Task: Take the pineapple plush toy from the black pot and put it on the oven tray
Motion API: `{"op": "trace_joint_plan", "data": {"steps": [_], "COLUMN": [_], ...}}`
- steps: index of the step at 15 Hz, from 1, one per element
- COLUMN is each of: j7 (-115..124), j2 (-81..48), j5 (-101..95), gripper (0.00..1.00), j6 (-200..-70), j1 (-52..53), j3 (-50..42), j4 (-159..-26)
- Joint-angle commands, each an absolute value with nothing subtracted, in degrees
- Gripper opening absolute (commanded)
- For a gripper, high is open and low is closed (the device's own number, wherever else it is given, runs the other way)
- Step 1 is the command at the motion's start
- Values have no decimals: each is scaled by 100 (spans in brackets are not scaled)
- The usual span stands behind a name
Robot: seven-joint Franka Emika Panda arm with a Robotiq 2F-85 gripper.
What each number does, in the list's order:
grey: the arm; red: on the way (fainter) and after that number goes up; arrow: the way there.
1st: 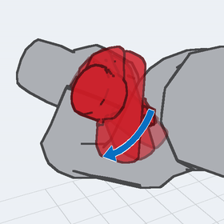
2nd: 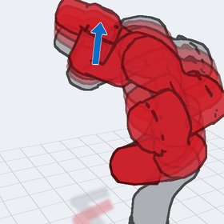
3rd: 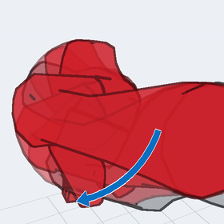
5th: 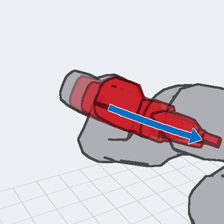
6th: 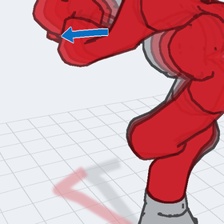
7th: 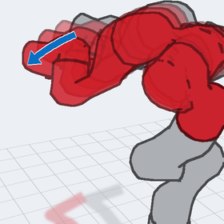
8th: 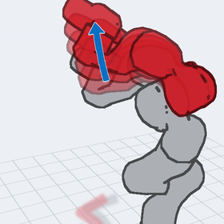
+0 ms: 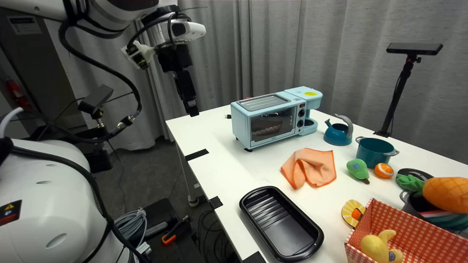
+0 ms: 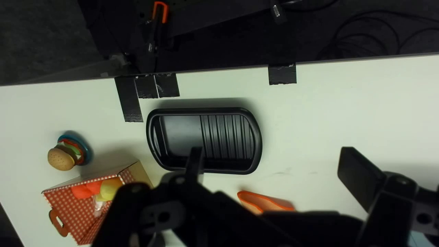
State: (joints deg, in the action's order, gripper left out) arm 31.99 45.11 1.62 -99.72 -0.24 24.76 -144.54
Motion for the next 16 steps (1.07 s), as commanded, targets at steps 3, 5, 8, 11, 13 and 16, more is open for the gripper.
{"op": "trace_joint_plan", "data": {"steps": [3, 5, 8, 11, 13, 16], "j7": [3292, 3292, 3292, 3279, 3224, 3125], "j2": [4458, 4458, 4458, 4169, 3887, 3329], "j5": [69, 69, 69, -17, -101, -405], "gripper": [100, 100, 100, 100, 100, 100], "j6": [-9966, -9966, -9966, -10109, -10247, -10641], "j1": [129, 129, 129, -14, -116, -253], "j3": [2360, 2360, 2360, 2310, 2199, 1965], "j4": [-14446, -14447, -14447, -14401, -14358, -14213]}}
